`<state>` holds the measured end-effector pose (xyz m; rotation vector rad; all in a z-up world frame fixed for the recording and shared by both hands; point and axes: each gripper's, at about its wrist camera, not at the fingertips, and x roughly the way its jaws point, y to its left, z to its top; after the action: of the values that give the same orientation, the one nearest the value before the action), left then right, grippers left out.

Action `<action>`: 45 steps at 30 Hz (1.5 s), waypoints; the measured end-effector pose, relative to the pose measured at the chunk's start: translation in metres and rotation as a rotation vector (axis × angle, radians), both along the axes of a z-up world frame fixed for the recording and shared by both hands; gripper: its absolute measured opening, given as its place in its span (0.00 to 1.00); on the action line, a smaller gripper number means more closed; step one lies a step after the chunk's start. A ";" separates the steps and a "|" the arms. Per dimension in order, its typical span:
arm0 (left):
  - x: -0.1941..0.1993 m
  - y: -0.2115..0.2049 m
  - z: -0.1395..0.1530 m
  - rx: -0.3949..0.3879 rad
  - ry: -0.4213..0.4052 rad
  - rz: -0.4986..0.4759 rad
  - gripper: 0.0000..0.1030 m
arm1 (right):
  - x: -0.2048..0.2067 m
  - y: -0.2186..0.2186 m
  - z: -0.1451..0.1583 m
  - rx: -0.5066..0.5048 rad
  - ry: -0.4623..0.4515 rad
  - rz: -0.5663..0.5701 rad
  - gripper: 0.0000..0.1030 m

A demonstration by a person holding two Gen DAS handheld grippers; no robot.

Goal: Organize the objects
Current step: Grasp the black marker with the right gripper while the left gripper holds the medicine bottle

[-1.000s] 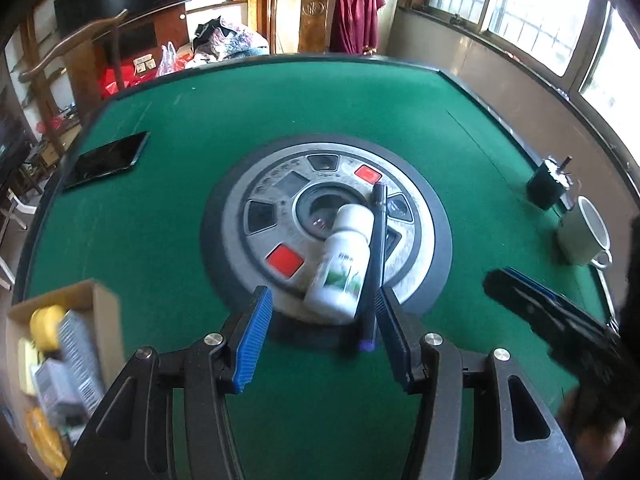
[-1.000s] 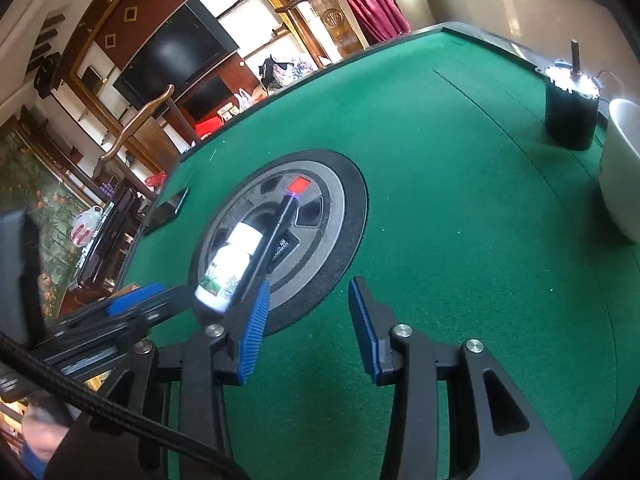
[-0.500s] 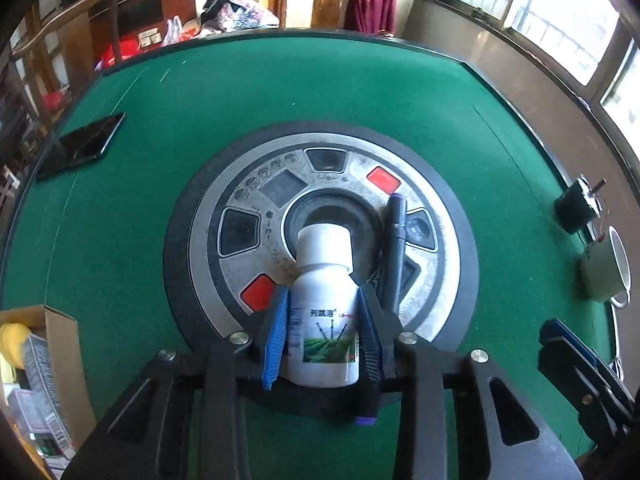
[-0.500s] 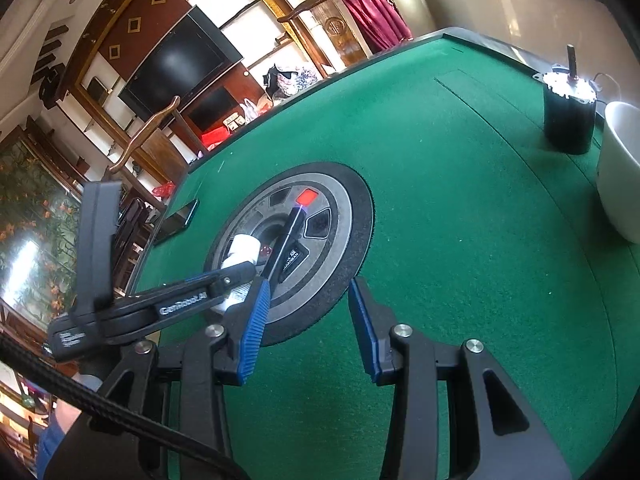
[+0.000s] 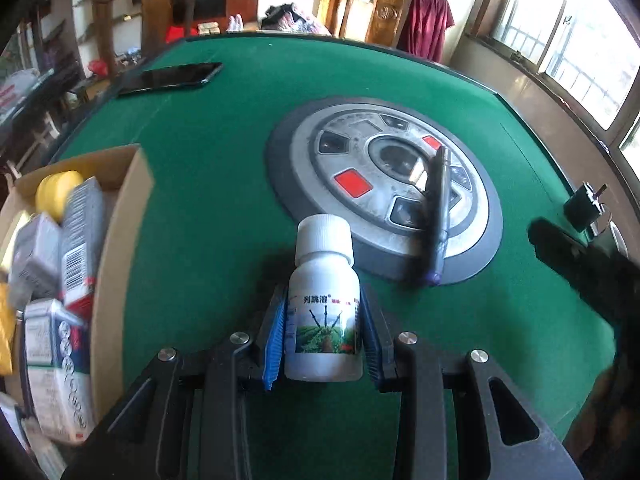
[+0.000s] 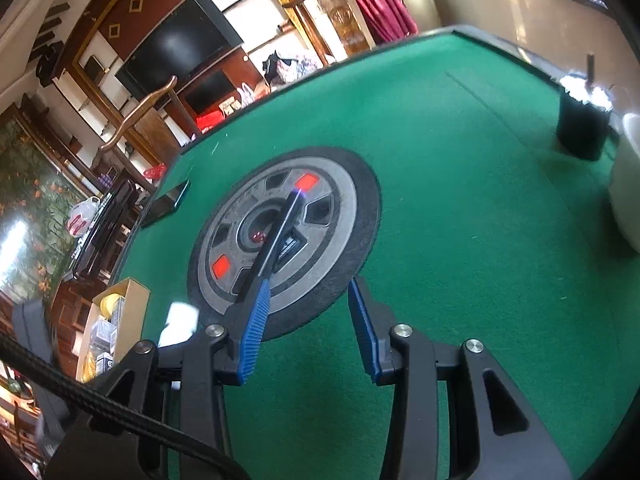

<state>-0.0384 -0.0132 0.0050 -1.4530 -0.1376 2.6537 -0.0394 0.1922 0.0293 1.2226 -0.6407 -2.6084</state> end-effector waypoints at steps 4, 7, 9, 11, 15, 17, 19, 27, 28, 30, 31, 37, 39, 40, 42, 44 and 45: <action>-0.009 -0.006 0.000 0.028 0.020 -0.004 0.28 | -0.012 -0.021 -0.001 0.053 -0.027 0.029 0.37; -0.010 -0.013 0.000 0.038 0.028 -0.010 0.28 | -0.031 -0.040 -0.003 0.082 -0.065 0.042 0.37; -0.015 -0.016 -0.001 0.043 0.030 -0.014 0.28 | -0.043 -0.051 -0.004 0.110 -0.085 0.047 0.37; -0.017 -0.016 -0.002 0.041 0.033 -0.021 0.28 | -0.053 -0.062 -0.006 0.161 -0.101 0.043 0.37; -0.016 -0.016 -0.002 0.041 0.035 -0.027 0.28 | -0.065 -0.079 -0.017 0.268 -0.131 0.043 0.31; -0.016 -0.017 -0.001 0.044 0.034 -0.028 0.28 | -0.063 -0.084 -0.019 0.340 -0.127 0.052 0.17; -0.016 -0.017 -0.001 0.043 0.035 -0.028 0.28 | -0.057 -0.085 -0.020 0.360 -0.121 0.073 0.12; -0.014 -0.017 -0.002 0.051 0.038 -0.025 0.28 | 0.007 -0.053 -0.017 0.277 -0.045 0.113 0.12; -0.014 -0.017 -0.002 0.057 0.039 -0.024 0.28 | 0.014 -0.050 -0.018 0.249 -0.042 0.120 0.12; -0.015 -0.019 -0.001 0.076 0.037 -0.019 0.28 | 0.020 -0.048 -0.019 0.222 -0.033 0.126 0.12; -0.015 -0.019 -0.001 0.081 0.038 -0.018 0.28 | 0.020 -0.047 -0.019 0.210 -0.026 0.135 0.12; -0.013 -0.017 -0.001 0.084 0.049 -0.015 0.28 | 0.020 -0.049 -0.015 0.165 -0.004 0.174 0.12; -0.012 -0.014 -0.001 0.077 0.054 -0.024 0.28 | 0.017 -0.054 -0.015 0.160 -0.005 0.180 0.12; -0.012 -0.012 0.000 0.072 0.056 -0.028 0.28 | 0.017 -0.054 -0.015 0.158 -0.004 0.181 0.12; -0.010 -0.010 0.001 0.069 0.064 -0.029 0.28 | 0.016 -0.053 -0.015 0.158 -0.003 0.186 0.12; -0.009 -0.009 0.002 0.059 0.077 -0.030 0.28 | 0.017 -0.055 -0.014 0.157 -0.001 0.186 0.12; -0.008 -0.008 0.003 0.055 0.083 -0.029 0.28 | 0.017 -0.056 -0.013 0.158 0.001 0.186 0.12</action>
<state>-0.0465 -0.0216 0.0080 -1.3164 -0.1793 2.6602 -0.0228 0.1363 0.0161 1.2590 -0.3084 -2.5420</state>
